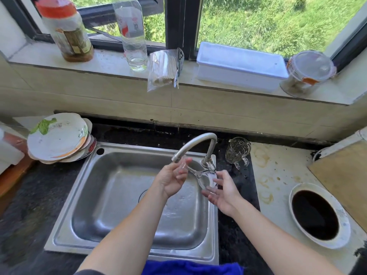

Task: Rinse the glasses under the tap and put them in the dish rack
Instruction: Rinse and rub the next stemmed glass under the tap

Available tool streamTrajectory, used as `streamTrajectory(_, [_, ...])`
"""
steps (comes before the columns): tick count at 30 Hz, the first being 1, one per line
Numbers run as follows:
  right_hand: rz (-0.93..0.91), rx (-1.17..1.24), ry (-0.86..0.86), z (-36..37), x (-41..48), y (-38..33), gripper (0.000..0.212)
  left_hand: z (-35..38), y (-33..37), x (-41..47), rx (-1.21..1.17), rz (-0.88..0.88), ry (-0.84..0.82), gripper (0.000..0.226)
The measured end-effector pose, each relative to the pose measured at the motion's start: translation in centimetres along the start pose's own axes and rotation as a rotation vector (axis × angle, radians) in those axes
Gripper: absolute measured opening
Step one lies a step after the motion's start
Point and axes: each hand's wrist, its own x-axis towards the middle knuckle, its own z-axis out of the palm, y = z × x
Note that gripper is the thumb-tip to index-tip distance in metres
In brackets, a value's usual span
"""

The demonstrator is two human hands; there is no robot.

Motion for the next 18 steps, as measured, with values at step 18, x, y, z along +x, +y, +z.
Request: streamTrajectory(18, [-0.343,-0.698,-0.024,1.8,2.5,1.7,0.042,0.8,4.7,-2.5,0.752,0.039,0.001,0.017])
